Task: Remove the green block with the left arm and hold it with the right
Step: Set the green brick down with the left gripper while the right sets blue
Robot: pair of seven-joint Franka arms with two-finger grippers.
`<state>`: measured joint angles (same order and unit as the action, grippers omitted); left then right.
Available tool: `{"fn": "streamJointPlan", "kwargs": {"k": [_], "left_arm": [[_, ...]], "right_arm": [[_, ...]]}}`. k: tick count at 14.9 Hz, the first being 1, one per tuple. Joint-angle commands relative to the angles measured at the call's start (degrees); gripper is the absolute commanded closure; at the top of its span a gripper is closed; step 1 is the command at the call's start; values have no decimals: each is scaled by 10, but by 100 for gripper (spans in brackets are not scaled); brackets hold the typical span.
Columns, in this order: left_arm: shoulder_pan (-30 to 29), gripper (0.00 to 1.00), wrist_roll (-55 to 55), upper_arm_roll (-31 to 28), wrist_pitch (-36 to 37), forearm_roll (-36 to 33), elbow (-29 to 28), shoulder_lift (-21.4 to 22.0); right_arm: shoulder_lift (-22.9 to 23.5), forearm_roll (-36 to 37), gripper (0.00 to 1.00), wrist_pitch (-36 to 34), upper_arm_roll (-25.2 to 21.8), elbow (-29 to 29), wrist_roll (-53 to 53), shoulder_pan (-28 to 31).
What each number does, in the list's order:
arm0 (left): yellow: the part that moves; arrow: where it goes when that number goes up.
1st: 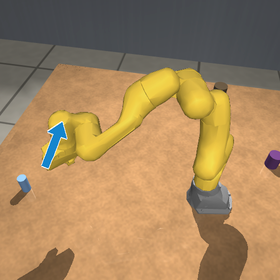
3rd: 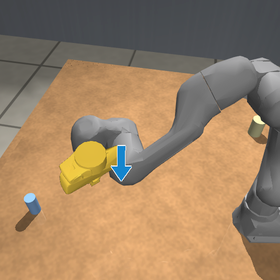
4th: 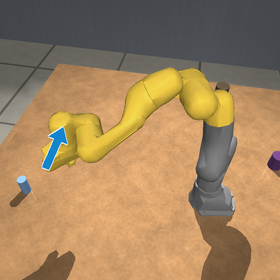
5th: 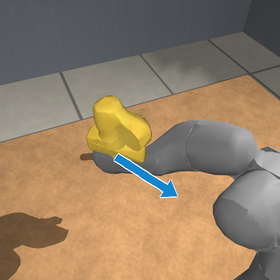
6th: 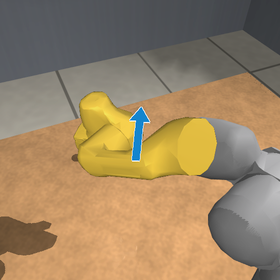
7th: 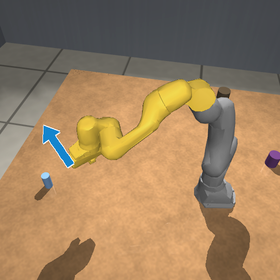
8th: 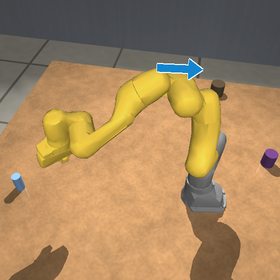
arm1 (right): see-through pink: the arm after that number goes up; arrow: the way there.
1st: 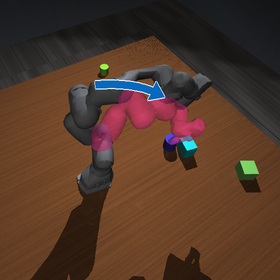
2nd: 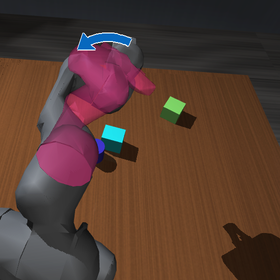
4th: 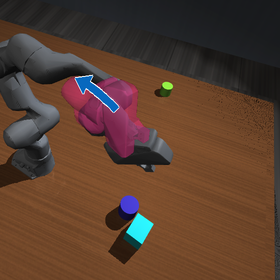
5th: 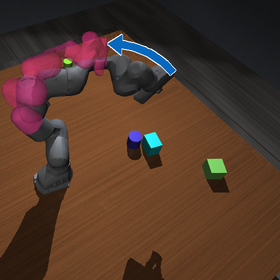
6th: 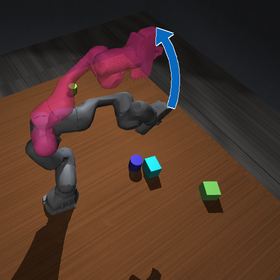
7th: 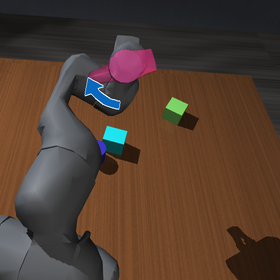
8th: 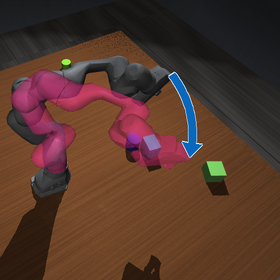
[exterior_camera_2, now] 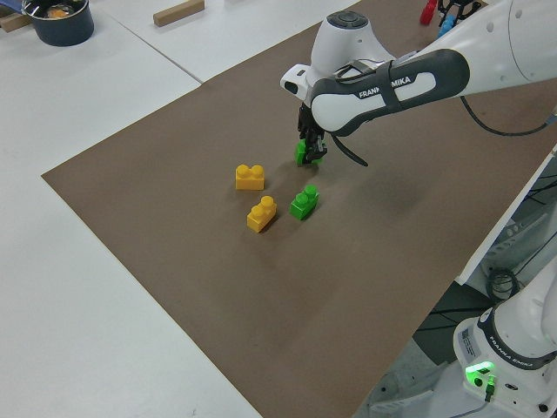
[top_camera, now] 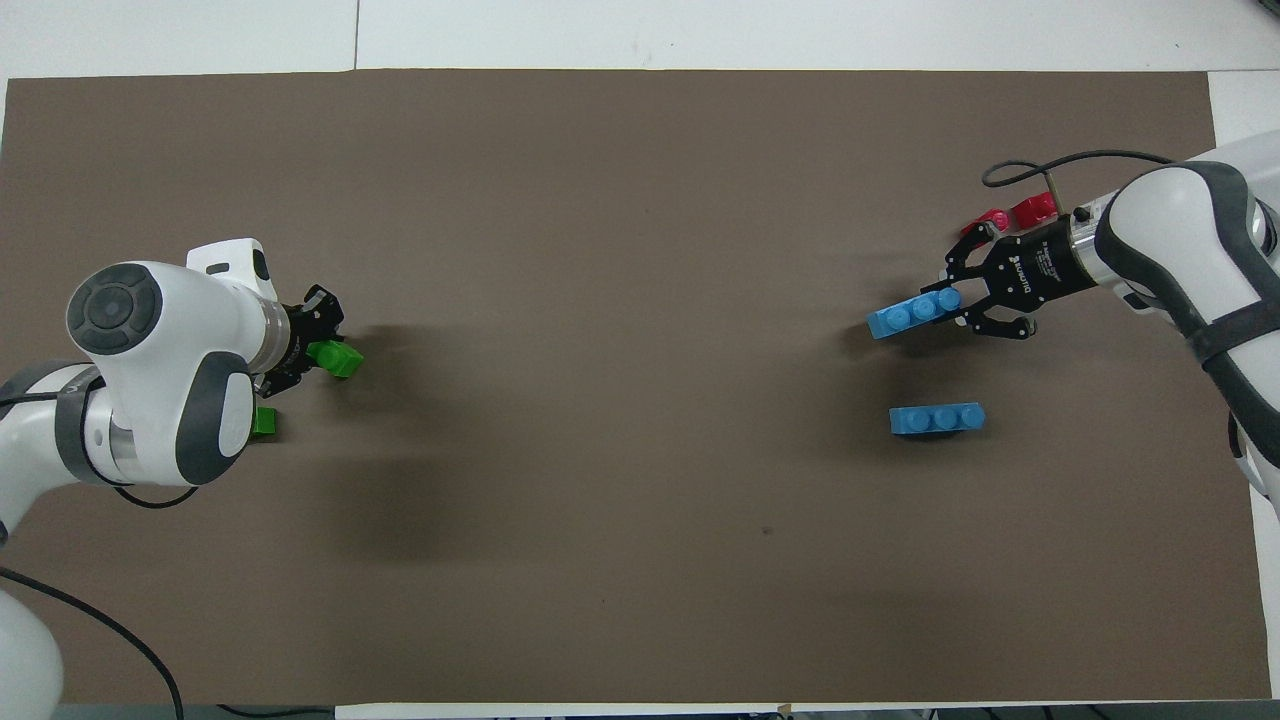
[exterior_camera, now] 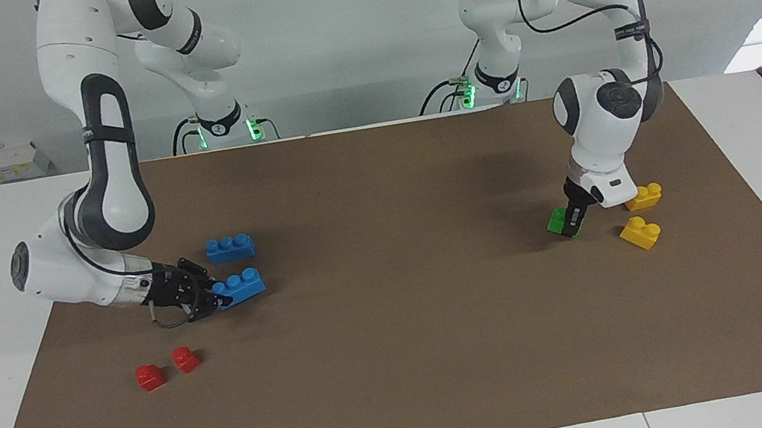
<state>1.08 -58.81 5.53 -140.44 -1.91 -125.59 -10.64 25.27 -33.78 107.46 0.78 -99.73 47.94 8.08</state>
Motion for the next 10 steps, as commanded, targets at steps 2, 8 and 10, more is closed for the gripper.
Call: {"fn": "streamJointPlan", "kwargs": {"k": [2,8,10], "left_arm": [[-8,100,30,4,-22,9,3,-14],[-18,0,83,4,-5,9,9,-10],[-24,0,88,4,10,9,17,-9]], "right_arm": [[3,16,100,17,7,-5,-2,11],[13,15,100,25,7,-8,-29,19],[12,15,100,40,7,-20,-29,19]]}}
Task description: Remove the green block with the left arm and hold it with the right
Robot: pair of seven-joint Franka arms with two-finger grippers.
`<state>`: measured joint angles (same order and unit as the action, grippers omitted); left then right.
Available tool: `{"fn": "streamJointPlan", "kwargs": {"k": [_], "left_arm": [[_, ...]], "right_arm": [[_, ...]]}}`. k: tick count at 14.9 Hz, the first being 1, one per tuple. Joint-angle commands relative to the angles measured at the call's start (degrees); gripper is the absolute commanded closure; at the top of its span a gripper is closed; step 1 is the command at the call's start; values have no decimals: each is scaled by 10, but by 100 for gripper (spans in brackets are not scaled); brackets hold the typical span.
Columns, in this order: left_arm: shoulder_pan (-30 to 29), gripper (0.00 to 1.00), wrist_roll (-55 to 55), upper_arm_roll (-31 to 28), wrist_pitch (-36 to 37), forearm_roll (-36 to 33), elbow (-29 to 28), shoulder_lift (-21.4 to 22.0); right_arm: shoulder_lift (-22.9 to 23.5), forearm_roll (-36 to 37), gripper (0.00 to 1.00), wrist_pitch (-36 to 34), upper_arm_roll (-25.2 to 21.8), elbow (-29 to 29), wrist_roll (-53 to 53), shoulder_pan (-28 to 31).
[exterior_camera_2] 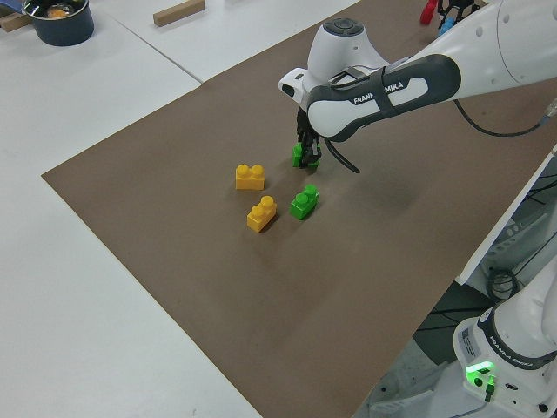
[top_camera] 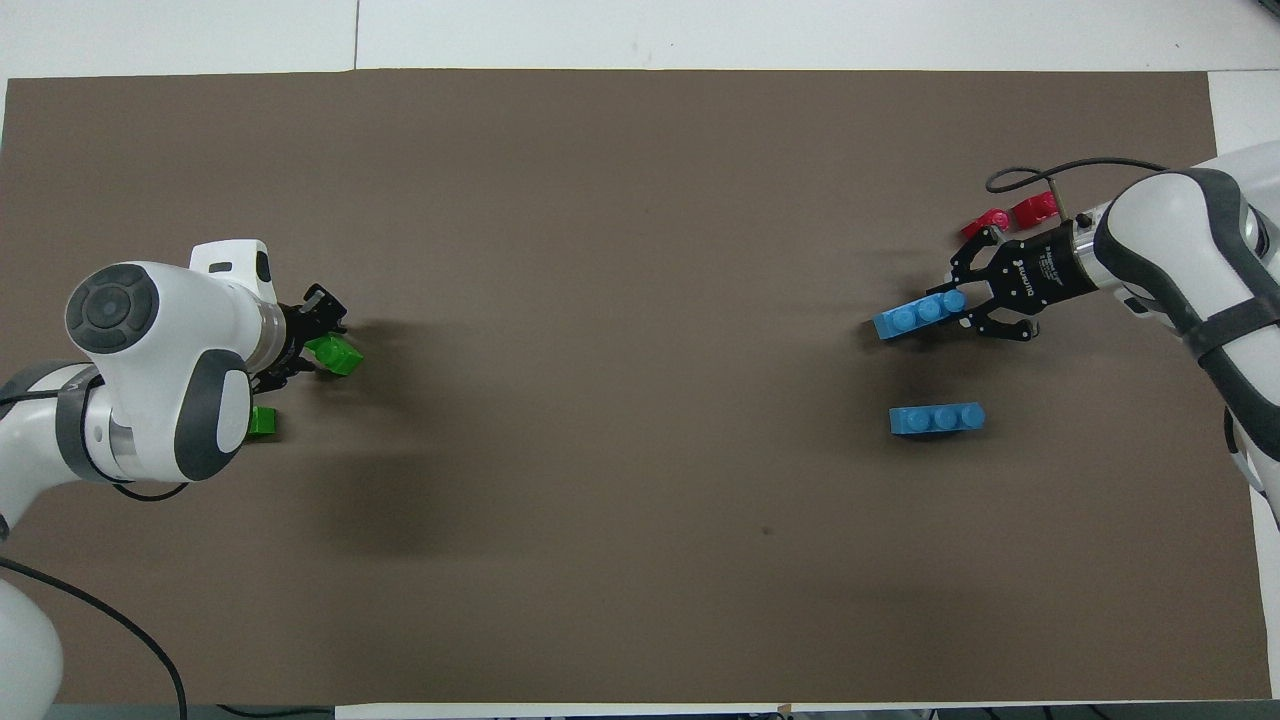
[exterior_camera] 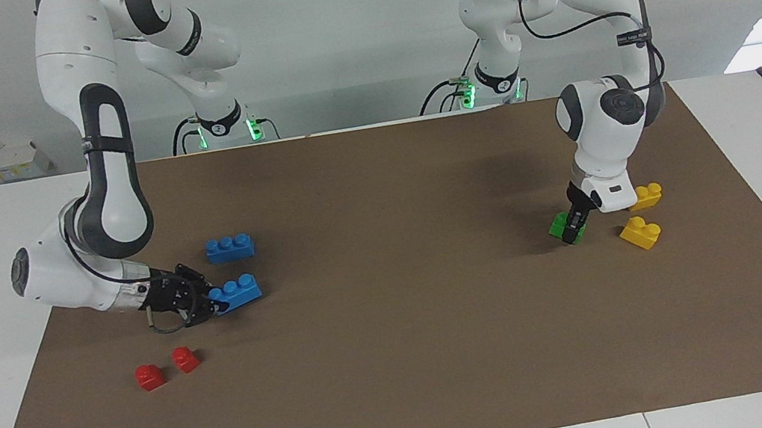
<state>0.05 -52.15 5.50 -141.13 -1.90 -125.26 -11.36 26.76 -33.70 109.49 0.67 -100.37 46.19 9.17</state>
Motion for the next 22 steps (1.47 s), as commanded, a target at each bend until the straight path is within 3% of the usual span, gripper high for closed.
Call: {"fn": "streamJointPlan", "kwargs": {"k": [1,3,5,6,8,11,15,18,22], "left_arm": [[-15,0,21,6,18,8,17,0],[-15,0,21,6,45,8,31,5],[-15,0,22,5,108,8,72,9],[-14,0,22,5,131,8,90,9],[-15,0,43,5,168,7,120,18],[-20,0,130,4,240,7,177,26],[-27,0,286,5,306,4,242,40],[-28,0,346,4,343,4,246,84],[-27,0,386,1,414,5,255,137]], "right_arm": [[-4,14,100,27,8,-20,-12,9],[-7,13,100,27,8,-27,-13,13],[-7,14,42,34,8,-29,-13,12],[-7,14,23,35,8,-29,-12,10],[-7,17,10,30,8,-22,-9,10],[-21,30,6,7,6,1,-4,4],[-91,65,0,-30,8,6,-3,-1],[-152,90,0,-70,15,11,-10,-3],[-234,171,0,-113,20,33,-35,-59]]}}
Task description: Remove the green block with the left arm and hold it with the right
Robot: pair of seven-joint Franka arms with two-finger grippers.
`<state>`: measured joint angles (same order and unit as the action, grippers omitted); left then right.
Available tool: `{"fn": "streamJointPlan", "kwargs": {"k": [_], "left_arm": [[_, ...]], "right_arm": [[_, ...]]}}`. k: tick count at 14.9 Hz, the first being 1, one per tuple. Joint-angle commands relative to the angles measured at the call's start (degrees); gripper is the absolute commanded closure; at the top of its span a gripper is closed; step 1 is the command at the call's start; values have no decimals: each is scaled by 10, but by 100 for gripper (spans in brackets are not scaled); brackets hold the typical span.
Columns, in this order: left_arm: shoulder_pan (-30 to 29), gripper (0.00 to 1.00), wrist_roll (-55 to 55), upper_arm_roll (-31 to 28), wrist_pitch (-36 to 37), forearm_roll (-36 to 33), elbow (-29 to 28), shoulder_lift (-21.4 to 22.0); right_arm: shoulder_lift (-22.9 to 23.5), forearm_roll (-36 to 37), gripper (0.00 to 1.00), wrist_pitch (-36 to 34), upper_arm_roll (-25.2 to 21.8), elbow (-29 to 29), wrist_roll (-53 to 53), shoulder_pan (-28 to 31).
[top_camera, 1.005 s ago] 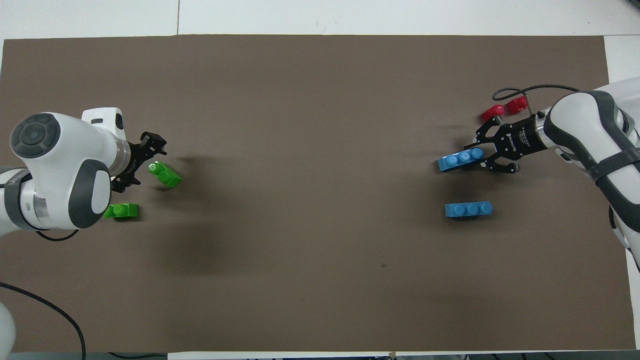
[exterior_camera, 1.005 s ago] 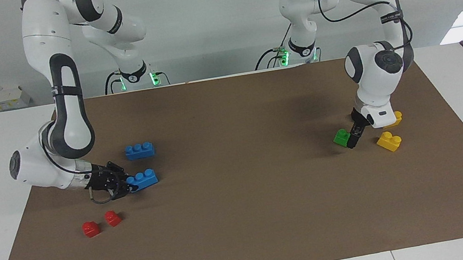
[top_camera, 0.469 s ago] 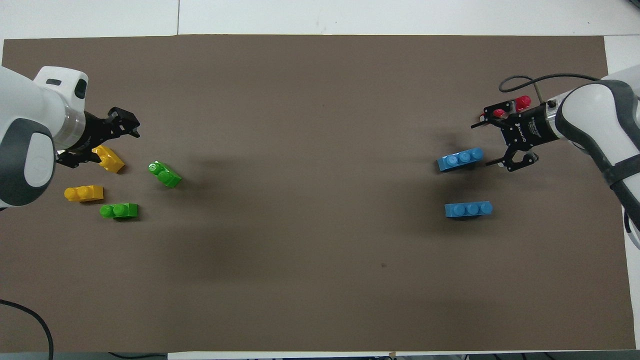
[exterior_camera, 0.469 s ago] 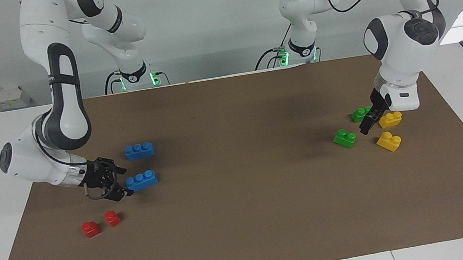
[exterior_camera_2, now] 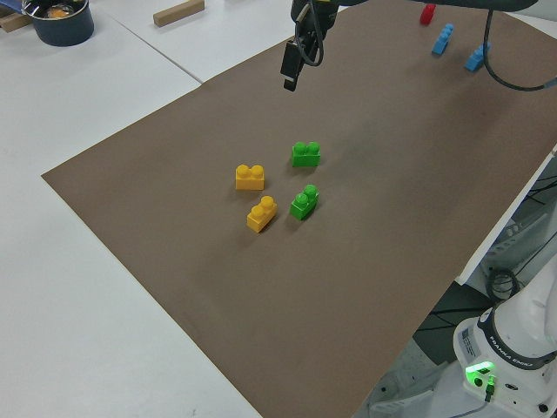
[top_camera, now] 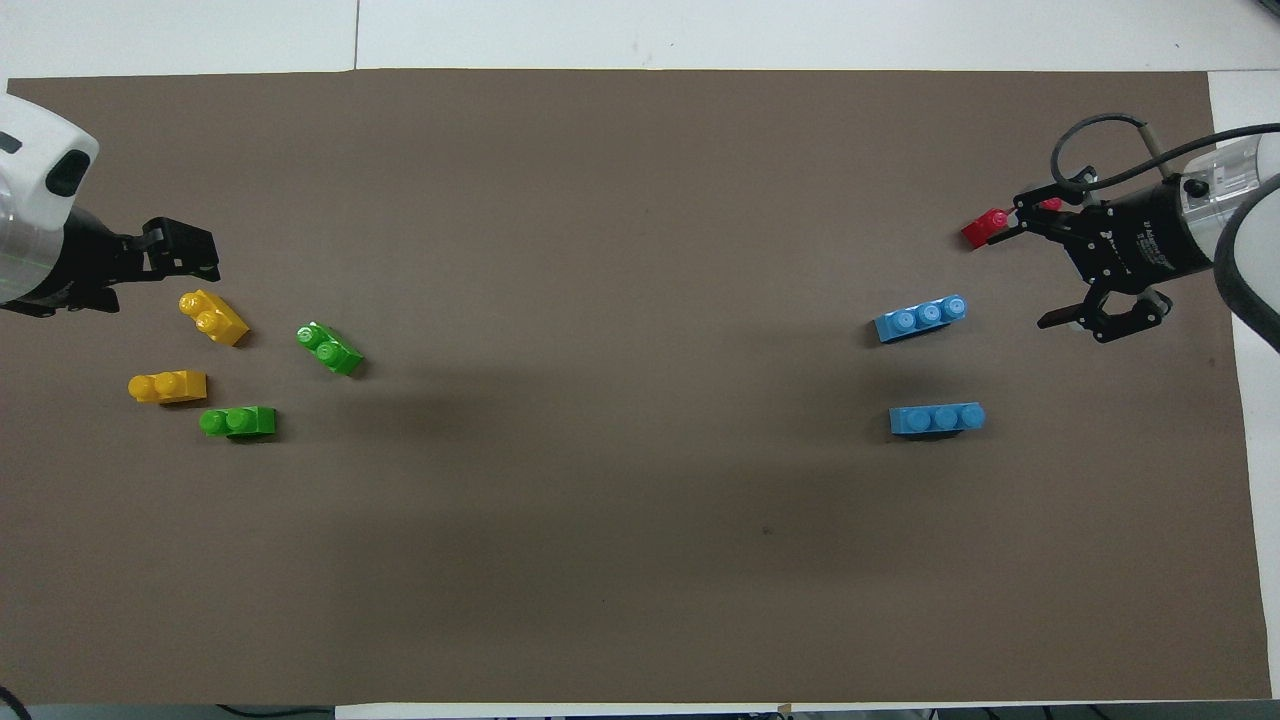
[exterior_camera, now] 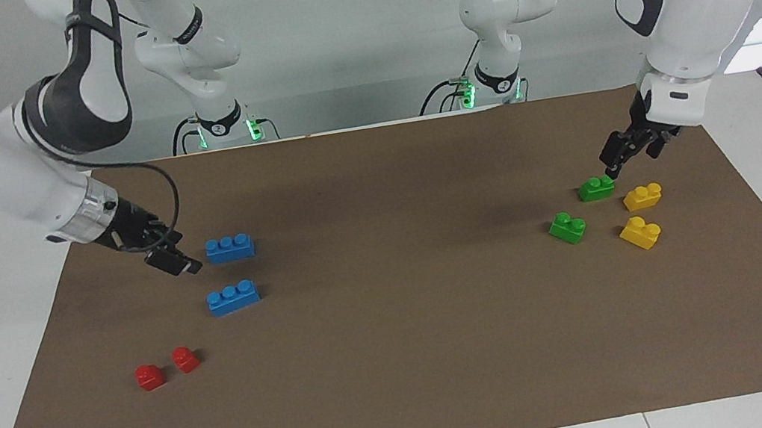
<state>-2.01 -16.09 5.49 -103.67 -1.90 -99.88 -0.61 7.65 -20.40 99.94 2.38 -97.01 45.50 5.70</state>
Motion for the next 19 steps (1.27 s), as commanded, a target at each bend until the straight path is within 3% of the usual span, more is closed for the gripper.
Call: {"fn": "streamJointPlan", "kwargs": {"k": [1,4,7,11,15,19], "left_arm": [[-6,0,34,1,50,6,3,39],[-6,0,41,0,77,8,17,54],[-5,0,86,0,113,8,44,52],[-15,0,120,4,147,9,70,45],[-15,0,116,2,169,35,100,34],[-18,0,116,3,176,44,106,34]], "right_arm": [[-61,41,0,-32,3,2,-57,-31],[-103,54,0,-76,3,17,-169,-34],[-126,131,0,-130,3,44,-324,-34],[-160,172,0,-178,2,47,-431,-32],[-174,183,0,-192,0,39,-452,-27],[-171,185,0,-150,0,23,-444,-22]]}}
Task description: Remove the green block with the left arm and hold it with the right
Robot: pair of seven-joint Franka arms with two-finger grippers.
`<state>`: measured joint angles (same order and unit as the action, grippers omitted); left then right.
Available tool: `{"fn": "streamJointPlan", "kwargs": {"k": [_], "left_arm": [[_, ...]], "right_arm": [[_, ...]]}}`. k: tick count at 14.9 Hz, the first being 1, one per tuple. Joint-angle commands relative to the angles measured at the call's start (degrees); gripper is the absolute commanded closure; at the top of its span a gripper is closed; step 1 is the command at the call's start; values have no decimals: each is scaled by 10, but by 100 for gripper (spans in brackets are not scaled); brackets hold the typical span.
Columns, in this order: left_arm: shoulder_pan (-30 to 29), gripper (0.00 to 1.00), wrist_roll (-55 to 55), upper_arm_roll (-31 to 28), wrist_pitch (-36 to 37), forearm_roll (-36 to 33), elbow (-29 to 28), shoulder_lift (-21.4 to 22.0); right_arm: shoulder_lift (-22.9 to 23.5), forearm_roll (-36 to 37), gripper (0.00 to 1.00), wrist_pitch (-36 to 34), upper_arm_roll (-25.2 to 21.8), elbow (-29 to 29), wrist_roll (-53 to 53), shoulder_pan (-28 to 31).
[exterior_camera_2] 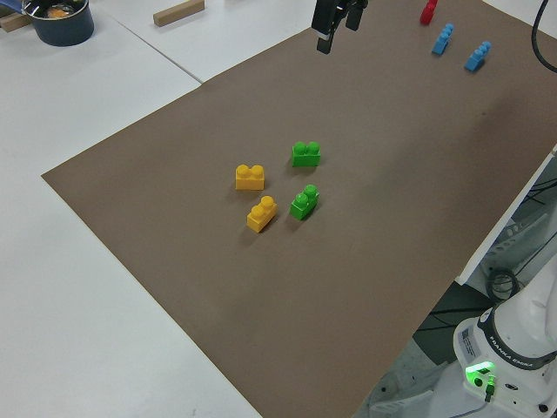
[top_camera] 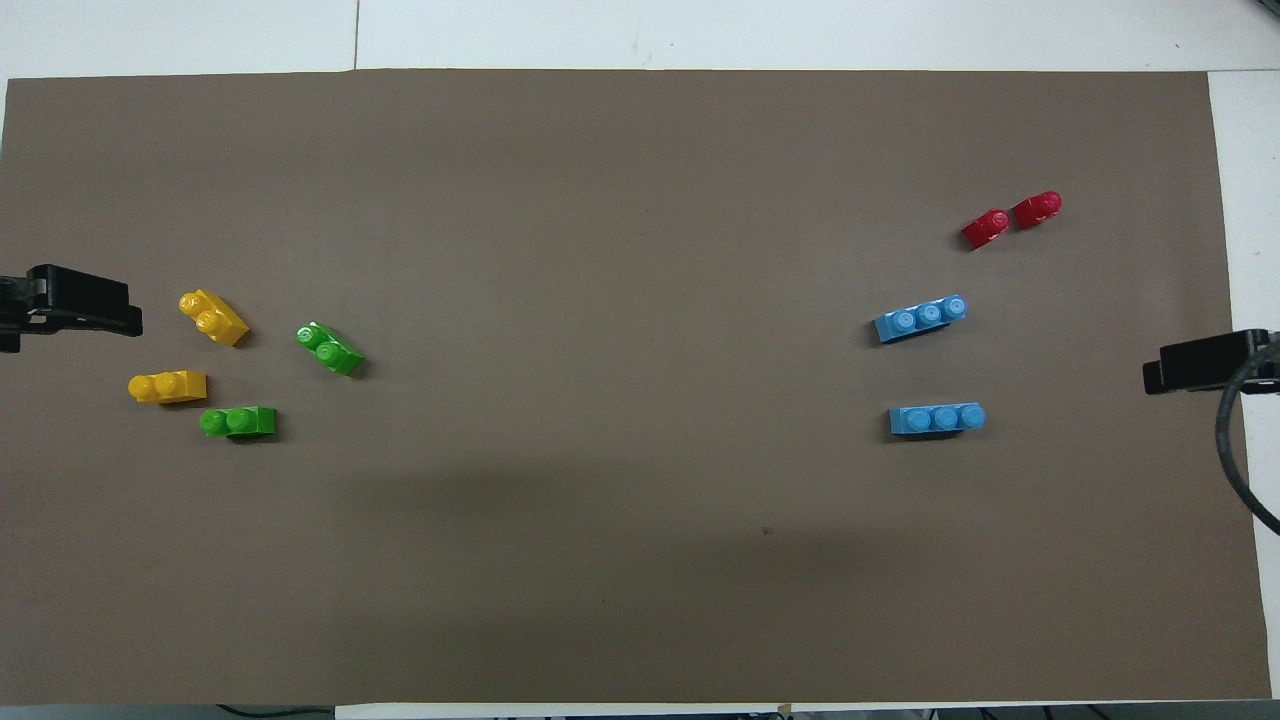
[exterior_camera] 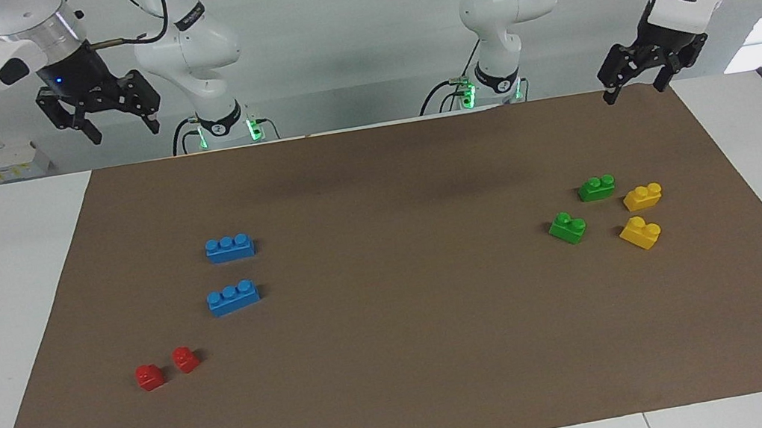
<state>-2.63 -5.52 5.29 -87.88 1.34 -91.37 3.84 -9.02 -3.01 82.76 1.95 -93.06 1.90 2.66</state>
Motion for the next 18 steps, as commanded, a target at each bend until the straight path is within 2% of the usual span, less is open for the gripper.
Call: {"fn": "streamJointPlan", "kwargs": {"k": [1,11,16,18], "left_arm": [[-12,0,10,5,18,10,21,-9],[-11,0,11,6,15,9,16,-6],[-11,0,11,6,13,9,12,-4],[-11,0,12,6,14,9,12,-4]], "right_arm": [[1,11,0,26,5,-17,-1,9],[50,13,0,4,4,8,24,11],[50,19,0,8,4,8,28,9],[50,45,0,12,6,8,27,4]]}}
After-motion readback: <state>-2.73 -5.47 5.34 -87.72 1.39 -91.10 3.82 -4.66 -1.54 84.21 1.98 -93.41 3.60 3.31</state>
